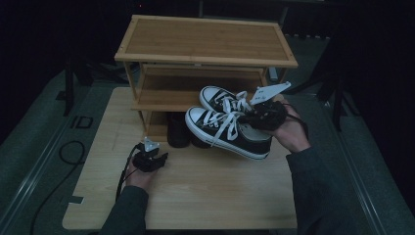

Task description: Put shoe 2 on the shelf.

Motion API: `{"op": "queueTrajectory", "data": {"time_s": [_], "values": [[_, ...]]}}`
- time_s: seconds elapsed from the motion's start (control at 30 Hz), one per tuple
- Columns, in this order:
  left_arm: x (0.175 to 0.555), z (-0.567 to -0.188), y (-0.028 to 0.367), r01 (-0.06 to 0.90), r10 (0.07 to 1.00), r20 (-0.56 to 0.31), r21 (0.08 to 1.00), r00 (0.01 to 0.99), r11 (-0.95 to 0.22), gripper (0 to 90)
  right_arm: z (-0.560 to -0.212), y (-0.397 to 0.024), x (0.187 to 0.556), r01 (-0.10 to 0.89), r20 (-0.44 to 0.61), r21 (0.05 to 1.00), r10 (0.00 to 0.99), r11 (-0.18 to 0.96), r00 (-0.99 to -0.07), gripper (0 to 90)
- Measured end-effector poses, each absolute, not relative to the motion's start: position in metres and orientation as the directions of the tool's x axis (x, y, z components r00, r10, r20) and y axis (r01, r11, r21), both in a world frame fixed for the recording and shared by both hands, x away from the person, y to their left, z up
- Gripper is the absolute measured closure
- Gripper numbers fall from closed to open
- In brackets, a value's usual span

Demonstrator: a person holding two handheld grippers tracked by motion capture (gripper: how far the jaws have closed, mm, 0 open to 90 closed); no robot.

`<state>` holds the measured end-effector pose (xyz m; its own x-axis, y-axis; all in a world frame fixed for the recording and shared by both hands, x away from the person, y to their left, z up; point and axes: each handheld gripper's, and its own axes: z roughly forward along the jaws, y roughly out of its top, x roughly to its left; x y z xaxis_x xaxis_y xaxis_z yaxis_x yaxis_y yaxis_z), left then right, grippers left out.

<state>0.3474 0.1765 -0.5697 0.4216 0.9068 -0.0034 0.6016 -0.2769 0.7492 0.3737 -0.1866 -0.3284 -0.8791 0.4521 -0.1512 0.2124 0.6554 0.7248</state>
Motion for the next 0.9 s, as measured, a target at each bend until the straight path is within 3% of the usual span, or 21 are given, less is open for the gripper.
{"op": "queueTrajectory", "data": {"time_s": [0.9], "values": [[0.348,-0.57,0.176,0.602,0.906,-0.003,0.748,0.423,-0.278,55.1,-0.331,-0.176,0.409,0.307,-0.158,0.741,0.599,0.598,-0.785,86.1]]}}
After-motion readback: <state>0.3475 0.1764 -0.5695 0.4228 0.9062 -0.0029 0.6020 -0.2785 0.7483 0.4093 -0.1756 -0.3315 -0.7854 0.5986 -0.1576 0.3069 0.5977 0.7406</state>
